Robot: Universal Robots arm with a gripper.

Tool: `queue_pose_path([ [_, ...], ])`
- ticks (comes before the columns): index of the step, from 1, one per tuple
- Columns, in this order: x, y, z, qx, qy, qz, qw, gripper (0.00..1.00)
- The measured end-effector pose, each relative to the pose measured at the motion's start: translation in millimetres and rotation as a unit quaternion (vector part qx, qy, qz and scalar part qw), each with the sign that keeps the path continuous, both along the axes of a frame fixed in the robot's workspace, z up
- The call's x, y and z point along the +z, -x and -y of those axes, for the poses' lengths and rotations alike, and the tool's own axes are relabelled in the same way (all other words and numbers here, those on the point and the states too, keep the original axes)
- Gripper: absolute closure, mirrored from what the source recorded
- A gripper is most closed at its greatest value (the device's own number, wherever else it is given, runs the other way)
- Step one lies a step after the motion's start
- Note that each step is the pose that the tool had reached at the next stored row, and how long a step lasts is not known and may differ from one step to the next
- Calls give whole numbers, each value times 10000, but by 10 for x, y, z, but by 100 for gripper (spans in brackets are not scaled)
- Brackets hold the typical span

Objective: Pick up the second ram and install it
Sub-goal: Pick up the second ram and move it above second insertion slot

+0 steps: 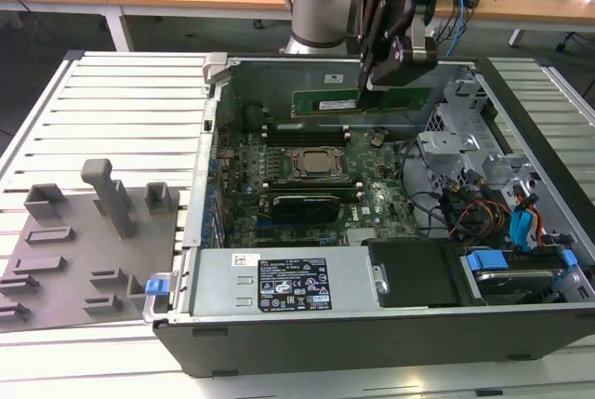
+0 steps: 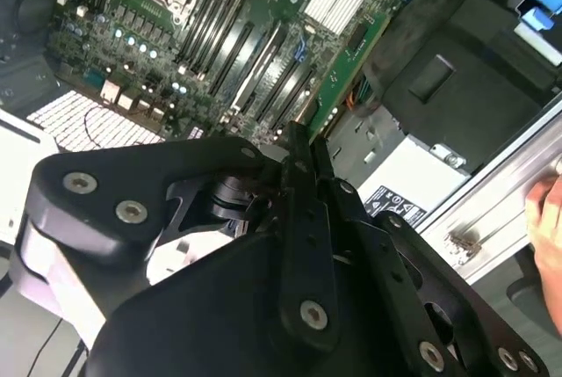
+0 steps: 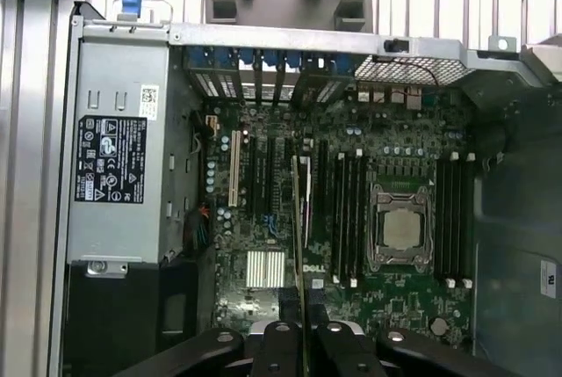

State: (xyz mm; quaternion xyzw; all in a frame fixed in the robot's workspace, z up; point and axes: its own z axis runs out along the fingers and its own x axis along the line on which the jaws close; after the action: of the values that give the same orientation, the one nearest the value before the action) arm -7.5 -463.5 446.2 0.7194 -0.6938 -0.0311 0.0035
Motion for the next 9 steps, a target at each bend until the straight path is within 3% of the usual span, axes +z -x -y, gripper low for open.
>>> queue_pose_path([
  [5, -10, -175, -60, 0, 0, -5, 10000, 86],
  [6, -30, -229, -111, -3, -3, -7, 10000, 86],
  [9, -111, -230, -227, -12, -24, -6, 10000, 86],
])
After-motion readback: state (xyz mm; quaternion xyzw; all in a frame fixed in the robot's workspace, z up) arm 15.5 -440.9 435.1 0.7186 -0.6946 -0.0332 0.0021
